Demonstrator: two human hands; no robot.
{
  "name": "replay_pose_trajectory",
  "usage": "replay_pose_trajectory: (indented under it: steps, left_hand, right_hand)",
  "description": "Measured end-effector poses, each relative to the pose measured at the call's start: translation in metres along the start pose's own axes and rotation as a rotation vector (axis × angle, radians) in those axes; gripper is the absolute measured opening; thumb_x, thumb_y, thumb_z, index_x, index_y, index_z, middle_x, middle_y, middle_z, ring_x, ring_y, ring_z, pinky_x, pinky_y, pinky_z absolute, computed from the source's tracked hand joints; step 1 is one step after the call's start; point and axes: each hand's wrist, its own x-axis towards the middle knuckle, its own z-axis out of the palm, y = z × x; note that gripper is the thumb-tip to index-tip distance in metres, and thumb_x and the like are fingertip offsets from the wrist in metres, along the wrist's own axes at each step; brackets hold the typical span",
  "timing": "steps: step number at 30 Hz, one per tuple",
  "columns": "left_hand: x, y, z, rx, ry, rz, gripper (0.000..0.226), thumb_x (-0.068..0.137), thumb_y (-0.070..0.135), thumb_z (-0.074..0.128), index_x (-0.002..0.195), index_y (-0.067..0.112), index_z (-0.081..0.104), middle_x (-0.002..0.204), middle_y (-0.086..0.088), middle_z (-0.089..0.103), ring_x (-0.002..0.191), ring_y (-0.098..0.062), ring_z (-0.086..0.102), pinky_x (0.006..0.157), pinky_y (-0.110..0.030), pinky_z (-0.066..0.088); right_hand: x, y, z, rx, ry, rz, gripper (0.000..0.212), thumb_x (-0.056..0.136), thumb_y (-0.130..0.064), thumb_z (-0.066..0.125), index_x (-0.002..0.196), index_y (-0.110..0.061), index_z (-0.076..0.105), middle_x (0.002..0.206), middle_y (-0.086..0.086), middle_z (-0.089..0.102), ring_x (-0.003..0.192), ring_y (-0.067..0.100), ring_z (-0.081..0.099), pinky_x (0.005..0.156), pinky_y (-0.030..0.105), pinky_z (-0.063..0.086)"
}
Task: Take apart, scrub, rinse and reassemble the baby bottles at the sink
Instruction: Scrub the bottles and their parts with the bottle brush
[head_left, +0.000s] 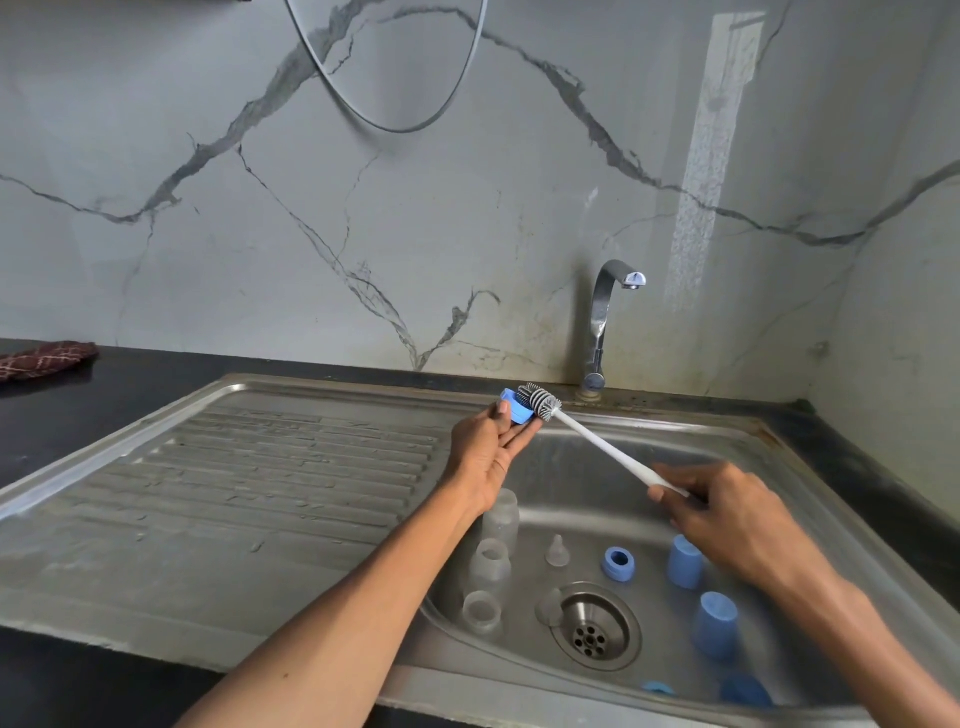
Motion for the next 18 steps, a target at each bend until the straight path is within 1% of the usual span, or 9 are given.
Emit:
replay_pose_trajectory:
  steps: [2, 4, 6, 8, 10, 13, 14, 16, 18]
  left_hand:
    - [-0.004, -0.003, 0.001, 0.026, -0.029, -0.016, 0.015, 0.099, -0.004, 0.049, 0.105, -0.012, 0.06, 0.118, -0.032, 0.063, 0.11, -0.044, 0.063, 0.083, -0.044, 0.059]
    - [-0.009, -0.007, 0.005, 0.057, -0.065, -0.042, 0.016, 0.101, -0.005, 0.046, 0.103, -0.013, 0.059, 0.112, -0.033, 0.064, 0.102, -0.043, 0.065, 0.081, -0.043, 0.06]
    - [-0.011, -0.01, 0.01, 0.054, -0.088, -0.068, 0.018, 0.102, -0.003, 0.043, 0.1, -0.013, 0.058, 0.104, -0.032, 0.065, 0.094, -0.041, 0.067, 0.079, -0.041, 0.061]
    - [-0.01, -0.009, 0.013, 0.014, -0.078, -0.068, 0.018, 0.102, -0.003, 0.043, 0.098, -0.014, 0.057, 0.1, -0.031, 0.066, 0.091, -0.04, 0.067, 0.077, -0.042, 0.061]
    - [-0.006, -0.006, 0.011, -0.025, -0.052, -0.044, 0.016, 0.102, -0.003, 0.045, 0.1, -0.014, 0.057, 0.101, -0.03, 0.067, 0.094, -0.04, 0.067, 0.076, -0.044, 0.061]
    - [-0.002, 0.0, 0.007, -0.044, -0.018, -0.01, 0.015, 0.101, -0.004, 0.047, 0.098, -0.015, 0.057, 0.112, -0.034, 0.063, 0.1, -0.041, 0.066, 0.078, -0.046, 0.061]
    - [-0.002, 0.001, 0.006, -0.051, -0.016, -0.006, 0.014, 0.1, -0.004, 0.047, 0.098, -0.014, 0.057, 0.113, -0.034, 0.061, 0.101, -0.041, 0.065, 0.077, -0.046, 0.061]
    - [-0.002, 0.002, 0.007, -0.07, -0.016, -0.005, 0.013, 0.1, -0.005, 0.047, 0.097, -0.013, 0.057, 0.113, -0.033, 0.061, 0.099, -0.04, 0.066, 0.075, -0.045, 0.062]
    - [-0.001, 0.003, 0.007, -0.077, -0.016, 0.002, 0.014, 0.1, -0.004, 0.047, 0.099, -0.013, 0.057, 0.114, -0.032, 0.062, 0.097, -0.038, 0.066, 0.078, -0.043, 0.061]
  right_hand:
    - [0.0, -0.001, 0.0, 0.007, 0.006, -0.002, 0.037, 0.096, -0.04, 0.06, 0.133, -0.035, 0.061, 0.079, -0.011, 0.066, 0.072, 0.013, 0.066, 0.048, 0.012, 0.042]
    - [0.0, -0.001, 0.001, 0.018, 0.009, -0.012, 0.037, 0.096, -0.04, 0.06, 0.132, -0.034, 0.062, 0.077, -0.011, 0.066, 0.07, 0.014, 0.066, 0.049, 0.014, 0.043]
    - [0.001, 0.0, 0.0, 0.033, 0.01, -0.031, 0.037, 0.095, -0.039, 0.061, 0.132, -0.032, 0.063, 0.073, -0.01, 0.065, 0.063, 0.013, 0.062, 0.05, 0.018, 0.044]
    - [0.002, 0.0, -0.001, 0.064, 0.01, -0.057, 0.037, 0.095, -0.037, 0.062, 0.131, -0.03, 0.065, 0.069, -0.008, 0.064, 0.057, 0.013, 0.056, 0.051, 0.018, 0.044]
    - [0.001, 0.0, -0.001, 0.071, 0.002, -0.087, 0.036, 0.094, -0.036, 0.063, 0.129, -0.03, 0.066, 0.07, -0.006, 0.067, 0.061, 0.015, 0.06, 0.054, 0.016, 0.044]
    - [0.0, -0.003, -0.001, 0.072, -0.017, -0.107, 0.036, 0.093, -0.036, 0.065, 0.129, -0.03, 0.065, 0.075, -0.005, 0.071, 0.073, 0.017, 0.068, 0.058, 0.016, 0.046]
    - [-0.001, -0.002, -0.002, 0.074, -0.023, -0.107, 0.036, 0.093, -0.036, 0.065, 0.129, -0.029, 0.065, 0.075, -0.004, 0.071, 0.074, 0.018, 0.068, 0.058, 0.018, 0.047]
    - [0.0, -0.001, -0.005, 0.074, -0.03, -0.107, 0.035, 0.093, -0.035, 0.065, 0.128, -0.03, 0.066, 0.072, -0.002, 0.07, 0.068, 0.018, 0.065, 0.057, 0.02, 0.047]
    - [0.002, 0.001, -0.009, 0.072, -0.032, -0.101, 0.034, 0.093, -0.035, 0.065, 0.127, -0.031, 0.066, 0.069, -0.004, 0.067, 0.062, 0.015, 0.059, 0.058, 0.019, 0.046]
